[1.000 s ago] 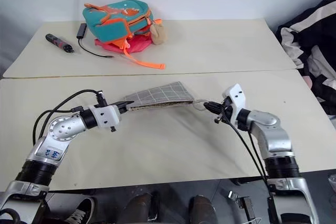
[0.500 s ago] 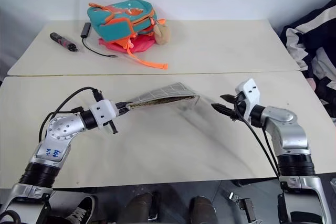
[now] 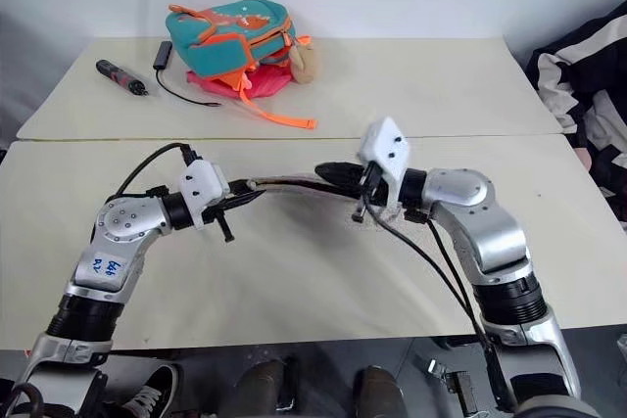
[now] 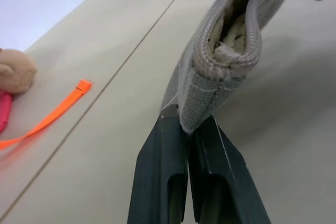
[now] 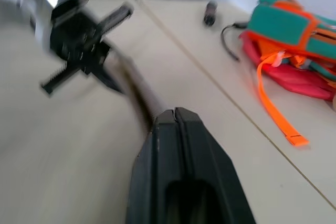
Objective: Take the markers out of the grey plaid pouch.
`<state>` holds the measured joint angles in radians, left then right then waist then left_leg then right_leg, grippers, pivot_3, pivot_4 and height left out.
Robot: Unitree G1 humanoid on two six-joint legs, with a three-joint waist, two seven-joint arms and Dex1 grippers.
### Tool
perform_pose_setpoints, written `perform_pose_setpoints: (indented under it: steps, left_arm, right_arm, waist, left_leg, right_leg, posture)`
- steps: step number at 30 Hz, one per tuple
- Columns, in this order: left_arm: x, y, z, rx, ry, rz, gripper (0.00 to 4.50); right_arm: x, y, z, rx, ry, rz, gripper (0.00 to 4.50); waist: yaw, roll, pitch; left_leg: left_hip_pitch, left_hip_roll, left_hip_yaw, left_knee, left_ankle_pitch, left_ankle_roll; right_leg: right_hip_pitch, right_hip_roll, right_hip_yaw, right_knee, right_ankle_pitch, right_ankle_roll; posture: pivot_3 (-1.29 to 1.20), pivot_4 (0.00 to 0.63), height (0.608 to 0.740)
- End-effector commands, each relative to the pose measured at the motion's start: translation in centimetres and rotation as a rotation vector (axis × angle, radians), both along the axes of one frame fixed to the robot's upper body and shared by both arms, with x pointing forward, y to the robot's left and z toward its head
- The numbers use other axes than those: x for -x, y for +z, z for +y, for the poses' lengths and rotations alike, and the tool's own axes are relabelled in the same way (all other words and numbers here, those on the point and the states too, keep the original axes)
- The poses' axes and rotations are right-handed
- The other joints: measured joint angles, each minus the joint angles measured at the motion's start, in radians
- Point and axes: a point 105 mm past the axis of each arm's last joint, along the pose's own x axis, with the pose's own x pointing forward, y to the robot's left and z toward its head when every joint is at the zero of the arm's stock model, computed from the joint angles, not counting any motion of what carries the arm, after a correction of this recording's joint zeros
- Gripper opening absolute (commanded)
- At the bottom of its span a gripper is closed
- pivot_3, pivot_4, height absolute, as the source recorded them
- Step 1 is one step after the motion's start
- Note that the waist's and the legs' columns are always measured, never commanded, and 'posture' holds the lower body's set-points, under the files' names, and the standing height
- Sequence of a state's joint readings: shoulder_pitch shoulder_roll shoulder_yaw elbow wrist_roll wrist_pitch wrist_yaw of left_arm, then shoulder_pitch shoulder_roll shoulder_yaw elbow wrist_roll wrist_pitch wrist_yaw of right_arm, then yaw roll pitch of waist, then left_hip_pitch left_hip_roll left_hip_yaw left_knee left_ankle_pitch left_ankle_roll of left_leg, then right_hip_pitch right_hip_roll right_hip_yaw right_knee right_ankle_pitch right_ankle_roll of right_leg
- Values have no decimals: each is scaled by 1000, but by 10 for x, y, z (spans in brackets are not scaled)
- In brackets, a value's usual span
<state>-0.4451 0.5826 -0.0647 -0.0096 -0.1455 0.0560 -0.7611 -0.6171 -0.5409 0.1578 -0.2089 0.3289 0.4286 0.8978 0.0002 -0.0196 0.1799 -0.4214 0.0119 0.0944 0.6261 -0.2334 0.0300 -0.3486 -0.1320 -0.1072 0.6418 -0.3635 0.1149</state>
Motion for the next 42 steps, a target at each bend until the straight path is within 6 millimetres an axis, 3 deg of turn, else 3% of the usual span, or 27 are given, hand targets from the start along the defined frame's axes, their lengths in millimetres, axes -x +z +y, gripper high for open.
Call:
perform_pose_setpoints:
  steps: [1, 5, 9, 20, 24, 31, 34, 37, 42]
  left_arm:
    - [8, 11, -12, -2, -40, -56, 0]
    - [9, 9, -13, -4, -37, -52, 0]
    - [7, 13, -13, 32, -27, -43, 0]
    - [9, 14, -23, 45, -53, -39, 0]
    - [6, 15, -23, 55, -42, -36, 0]
    - [3, 24, -22, 165, -18, 6, 0]
    - [5, 23, -23, 146, -37, 10, 0]
    - [19, 10, -32, 97, -127, 94, 0]
    - [38, 3, -46, 89, -222, 183, 0]
  right_arm:
    - [4, 0, -2, 64, 15, -77, 21]
    - [6, 1, -2, 41, 28, -58, 21]
    - [-2, -15, -9, 153, -5, -101, 21]
    - [-10, -27, -16, 251, -33, -160, 21]
    - [-2, -22, -7, 192, 33, -131, 21]
    - [-3, -35, -12, 314, 40, -196, 21]
    - [-10, -32, -16, 315, -4, -223, 21]
    - [-33, -29, -26, 414, -124, -345, 21]
    - [-35, -35, -12, 432, -78, -387, 21]
  waist:
    - [0, 0, 0]
    - [-4, 0, 0]
    - [-3, 0, 0]
    - [-2, 0, 0]
    - [-2, 0, 0]
    - [-2, 0, 0]
    - [-2, 0, 0]
    - [-3, 0, 0]
    - [-4, 0, 0]
  left_leg:
    - [0, 0, 0, 0, 0, 0]
    - [0, 1, 0, 0, 0, 0]
    - [0, 1, 0, 0, 0, 0]
    - [0, 1, 0, 1, 0, 0]
    - [0, 1, 0, 1, 0, 0]
    - [0, 1, -1, 1, 0, 0]
    - [0, 1, -1, 1, 0, 0]
    - [1, 1, -1, 1, 0, 0]
    - [1, 2, -2, 1, 0, -2]
  right_leg:
    - [0, 0, 0, 0, 0, 0]
    - [0, 0, 0, 0, 0, 0]
    - [0, 0, 0, 0, 0, 0]
    - [1, 0, 0, -1, 0, 0]
    - [1, 0, 0, -2, 0, 0]
    - [3, 0, 0, -4, 0, 0]
    - [3, 0, -1, -4, 0, 0]
    - [3, 1, -1, -4, 0, 1]
    - [3, 1, 0, -5, 0, 1]
  posture:
    - [0, 150, 740]
    - [0, 150, 740]
    - [0, 150, 740]
    - [0, 150, 740]
    - [0, 150, 740]
    - [0, 150, 740]
    - [0, 150, 740]
    - [0, 150, 740]
    - [0, 150, 740]
